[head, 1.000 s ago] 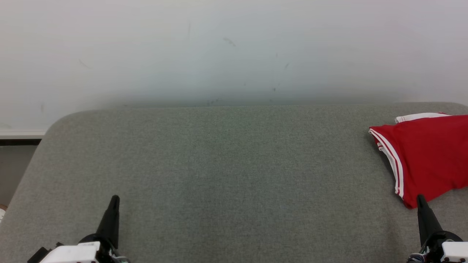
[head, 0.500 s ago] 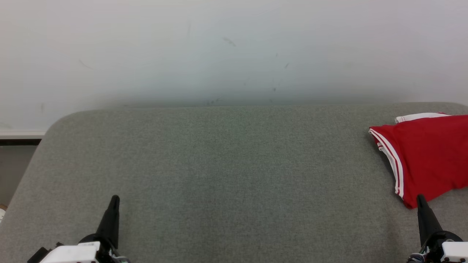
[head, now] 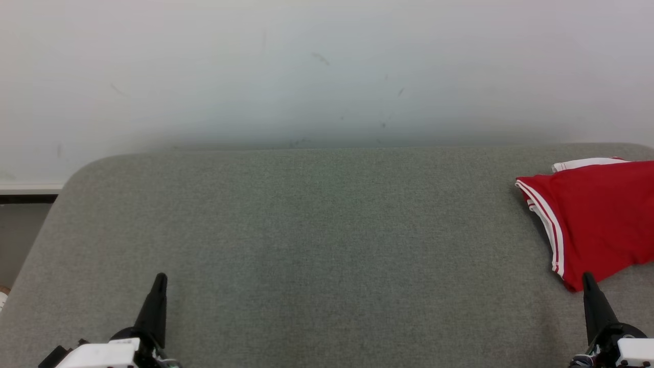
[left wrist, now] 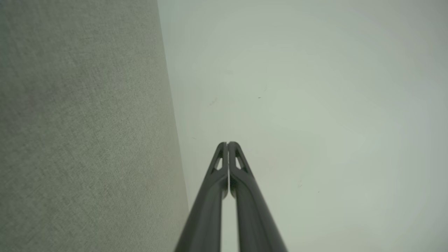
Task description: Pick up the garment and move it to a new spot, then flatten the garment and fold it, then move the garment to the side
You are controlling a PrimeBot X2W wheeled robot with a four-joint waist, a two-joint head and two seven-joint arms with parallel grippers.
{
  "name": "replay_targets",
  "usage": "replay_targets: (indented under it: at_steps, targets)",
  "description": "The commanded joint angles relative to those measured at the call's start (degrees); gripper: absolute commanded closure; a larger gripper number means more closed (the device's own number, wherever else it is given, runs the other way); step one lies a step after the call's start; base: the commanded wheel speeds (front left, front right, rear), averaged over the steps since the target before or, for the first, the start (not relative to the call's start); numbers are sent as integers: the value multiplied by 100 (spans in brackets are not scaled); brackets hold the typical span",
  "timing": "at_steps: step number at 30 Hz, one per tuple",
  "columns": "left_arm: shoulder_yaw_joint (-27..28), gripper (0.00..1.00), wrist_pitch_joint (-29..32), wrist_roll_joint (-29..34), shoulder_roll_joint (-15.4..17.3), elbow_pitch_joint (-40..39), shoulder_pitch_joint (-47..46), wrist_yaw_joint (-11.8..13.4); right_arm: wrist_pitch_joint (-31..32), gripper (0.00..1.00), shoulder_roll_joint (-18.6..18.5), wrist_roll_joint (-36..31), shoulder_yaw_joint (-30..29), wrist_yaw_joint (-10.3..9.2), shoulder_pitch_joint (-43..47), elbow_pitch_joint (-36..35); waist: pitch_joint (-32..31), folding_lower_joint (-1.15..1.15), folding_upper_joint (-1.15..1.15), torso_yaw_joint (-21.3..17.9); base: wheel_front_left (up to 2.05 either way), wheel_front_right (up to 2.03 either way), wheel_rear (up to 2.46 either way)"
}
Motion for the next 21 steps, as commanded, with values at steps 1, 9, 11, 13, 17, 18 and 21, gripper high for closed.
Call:
replay_targets:
  at_steps: [1, 9, 11, 13, 17, 18, 21]
  targets:
    - [13, 100, 21, -82, 38, 3, -40, -26, 23, 100, -5, -18, -23, 1, -68, -18, 0, 0, 0, 0, 0, 0, 0]
    - [13, 100, 22, -82, 38, 3, -40, -26, 24, 100, -4, -19, -25, 1, -67, -18, 0, 0, 0, 0, 0, 0, 0]
    - [13, 100, 22, -82, 38, 2, -40, -26, 24, 100, -4, -19, -25, 1, -68, -18, 0, 0, 0, 0, 0, 0, 0]
    - [13, 100, 21, -82, 38, 2, -40, -26, 24, 100, -4, -20, -25, 0, -68, -18, 0, 0, 0, 0, 0, 0, 0]
    - [13, 100, 21, -82, 38, 2, -40, -26, 24, 100, -4, -20, -25, 0, -68, -18, 0, 0, 0, 0, 0, 0, 0]
    - [13, 100, 22, -82, 38, 2, -40, -26, 24, 100, -4, -20, -25, 1, -68, -18, 0, 0, 0, 0, 0, 0, 0]
    - [13, 100, 21, -82, 38, 2, -40, -26, 24, 100, -4, -21, -26, 0, -68, -18, 0, 0, 0, 0, 0, 0, 0]
